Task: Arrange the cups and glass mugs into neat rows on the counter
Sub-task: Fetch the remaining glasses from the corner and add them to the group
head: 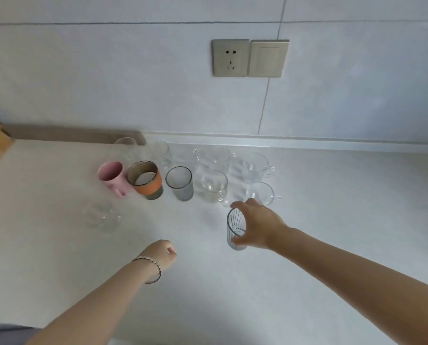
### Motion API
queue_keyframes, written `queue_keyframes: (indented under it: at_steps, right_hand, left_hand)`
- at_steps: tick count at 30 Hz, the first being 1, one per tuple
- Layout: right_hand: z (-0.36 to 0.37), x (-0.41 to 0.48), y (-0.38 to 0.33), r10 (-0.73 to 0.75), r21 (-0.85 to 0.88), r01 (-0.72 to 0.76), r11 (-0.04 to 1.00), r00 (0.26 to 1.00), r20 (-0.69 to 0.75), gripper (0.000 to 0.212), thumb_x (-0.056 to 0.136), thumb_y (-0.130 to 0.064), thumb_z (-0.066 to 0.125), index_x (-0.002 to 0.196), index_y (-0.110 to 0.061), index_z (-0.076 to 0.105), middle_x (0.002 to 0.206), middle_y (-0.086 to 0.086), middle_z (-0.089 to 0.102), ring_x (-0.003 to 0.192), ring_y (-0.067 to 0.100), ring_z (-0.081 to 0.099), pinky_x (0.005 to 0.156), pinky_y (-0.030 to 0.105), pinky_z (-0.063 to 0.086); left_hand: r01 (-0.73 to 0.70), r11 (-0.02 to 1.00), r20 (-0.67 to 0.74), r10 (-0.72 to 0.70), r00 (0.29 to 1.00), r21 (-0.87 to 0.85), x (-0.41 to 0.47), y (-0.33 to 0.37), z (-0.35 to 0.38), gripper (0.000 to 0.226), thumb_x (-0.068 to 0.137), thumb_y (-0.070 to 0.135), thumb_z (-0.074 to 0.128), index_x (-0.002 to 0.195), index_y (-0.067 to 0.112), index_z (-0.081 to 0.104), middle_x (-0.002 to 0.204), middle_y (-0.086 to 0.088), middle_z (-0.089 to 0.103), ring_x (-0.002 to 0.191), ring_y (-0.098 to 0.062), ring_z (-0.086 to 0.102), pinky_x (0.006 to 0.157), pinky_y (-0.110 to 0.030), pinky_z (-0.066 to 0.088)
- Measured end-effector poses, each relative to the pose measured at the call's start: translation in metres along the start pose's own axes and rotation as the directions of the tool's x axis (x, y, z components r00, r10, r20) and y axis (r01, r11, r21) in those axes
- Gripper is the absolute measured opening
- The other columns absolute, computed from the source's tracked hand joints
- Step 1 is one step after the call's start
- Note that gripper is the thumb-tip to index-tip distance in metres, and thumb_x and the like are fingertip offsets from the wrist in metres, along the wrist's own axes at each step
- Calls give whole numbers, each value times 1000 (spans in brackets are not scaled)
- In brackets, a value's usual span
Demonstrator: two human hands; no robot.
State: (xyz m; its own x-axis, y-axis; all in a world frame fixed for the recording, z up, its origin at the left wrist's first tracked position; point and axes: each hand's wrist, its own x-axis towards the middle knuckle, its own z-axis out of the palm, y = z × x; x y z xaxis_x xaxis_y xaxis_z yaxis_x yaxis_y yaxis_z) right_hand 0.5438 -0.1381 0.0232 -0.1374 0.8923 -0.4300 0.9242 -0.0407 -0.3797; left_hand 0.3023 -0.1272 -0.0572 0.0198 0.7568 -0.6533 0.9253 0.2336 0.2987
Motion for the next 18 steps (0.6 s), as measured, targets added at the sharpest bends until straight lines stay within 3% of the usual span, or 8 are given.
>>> queue_keyframes:
  at_steps: [6,9,13,18]
  right_hand:
    - [42,55,-121,-44,0,44,999,999,6,80,72,-35,72,142,-26,32,134,6,42,121,29,50,96,35,45]
    - [62,87,-174,-44,-13,43,999,999,-21,80,73,-34,71,141,-24,31,131,8,44,118,31,53,92,35,47]
    - [85,119,-215,31,6,-30,1000,996,-80,76,73,-30,70,138,-23,31,126,10,44,112,32,53,84,33,45]
    - [101,135,-230,115,-15,-118,993,987,-115,79,75,-26,71,141,-23,27,129,12,42,113,32,50,89,37,47]
  left_hand:
    - [99,995,1,-99,995,13,-4,-126,-42,28,90,13,41,64,24,44,87,-1,55,83,-19,52,74,-21,37]
    - [123,992,10,-123,992,19,-2,-176,-62,27,90,15,40,65,25,43,85,0,55,84,-20,52,75,-22,38]
    - [108,994,31,-109,994,30,0,-209,-76,25,90,15,40,67,24,45,86,0,54,84,-20,51,75,-22,38]
    - [21,999,44,-23,999,35,3,-218,-82,32,89,14,39,61,29,41,82,7,52,85,-17,51,76,-23,38]
